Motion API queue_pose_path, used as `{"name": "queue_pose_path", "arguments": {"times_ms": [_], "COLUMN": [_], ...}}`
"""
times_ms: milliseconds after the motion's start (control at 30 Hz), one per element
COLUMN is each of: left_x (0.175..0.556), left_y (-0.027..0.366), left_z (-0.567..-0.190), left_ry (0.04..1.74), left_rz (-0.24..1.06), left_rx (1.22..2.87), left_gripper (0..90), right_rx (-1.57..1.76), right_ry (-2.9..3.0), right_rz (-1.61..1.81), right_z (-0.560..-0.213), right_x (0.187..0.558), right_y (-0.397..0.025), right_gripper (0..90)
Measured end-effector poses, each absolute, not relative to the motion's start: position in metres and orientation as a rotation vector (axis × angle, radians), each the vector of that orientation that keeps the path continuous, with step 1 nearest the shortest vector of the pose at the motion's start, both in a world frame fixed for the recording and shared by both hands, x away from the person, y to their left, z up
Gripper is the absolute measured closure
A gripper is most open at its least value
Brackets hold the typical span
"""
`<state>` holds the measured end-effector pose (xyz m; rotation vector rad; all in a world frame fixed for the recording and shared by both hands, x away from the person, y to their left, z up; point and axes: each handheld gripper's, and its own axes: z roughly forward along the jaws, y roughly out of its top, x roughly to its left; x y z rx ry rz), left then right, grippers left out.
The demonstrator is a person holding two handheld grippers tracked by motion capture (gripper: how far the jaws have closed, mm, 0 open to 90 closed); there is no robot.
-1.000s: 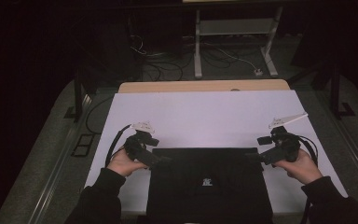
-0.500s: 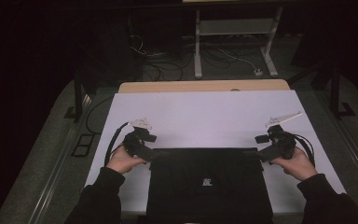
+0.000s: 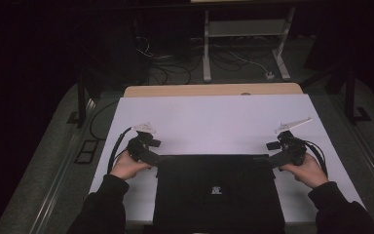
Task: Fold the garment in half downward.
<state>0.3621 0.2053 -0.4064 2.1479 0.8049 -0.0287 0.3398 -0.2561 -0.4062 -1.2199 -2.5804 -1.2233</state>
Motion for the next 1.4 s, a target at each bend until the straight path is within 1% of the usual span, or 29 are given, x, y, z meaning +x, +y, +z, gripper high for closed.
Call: {"name": "queue_pose_path", "arguments": {"times_ms": [133,333,567,800,1033,1133,1200,1267,1400], "left_x": [0.366,0.371,0.374,0.376,0.377,0.378,0.380,0.381,0.382], "left_y": [0.209,0.219,0.223,0.219,0.217,0.219,0.219,0.220,0.221], "left_z": [-0.413,-0.423,-0.430,-0.435,-0.439,-0.440,-0.441,-0.442,-0.442], "left_ry": [0.847,0.880,0.894,0.891,0.894,0.897,0.901,0.901,0.912], "left_rz": [-0.035,-0.035,-0.042,-0.058,-0.074,-0.073,-0.084,-0.083,-0.066], "left_rx": [2.122,2.125,2.117,2.167,2.190,2.187,2.184,2.181,2.171], "left_gripper": [0.0,0.0,0.0,0.0,0.5,6.6,12.0,14.1,24.1], "right_rx": [-1.242,-1.273,-1.292,-1.300,-1.315,-1.322,-1.326,-1.325,-1.334], "right_ry": [-2.574,-2.565,-2.575,-2.578,-2.570,-2.572,-2.568,-2.573,-2.573], "right_rz": [-1.211,-1.188,-1.136,-1.110,-1.093,-1.087,-1.090,-1.088,-1.097], "right_z": [-0.410,-0.416,-0.425,-0.431,-0.438,-0.439,-0.439,-0.440,-0.441], "right_x": [0.342,0.347,0.352,0.355,0.358,0.358,0.358,0.359,0.360], "right_y": [-0.258,-0.263,-0.266,-0.267,-0.272,-0.273,-0.274,-0.275,-0.277], "right_gripper": [0.0,0.0,0.0,0.0,7.0,10.4,14.1,15.8,25.6]}}
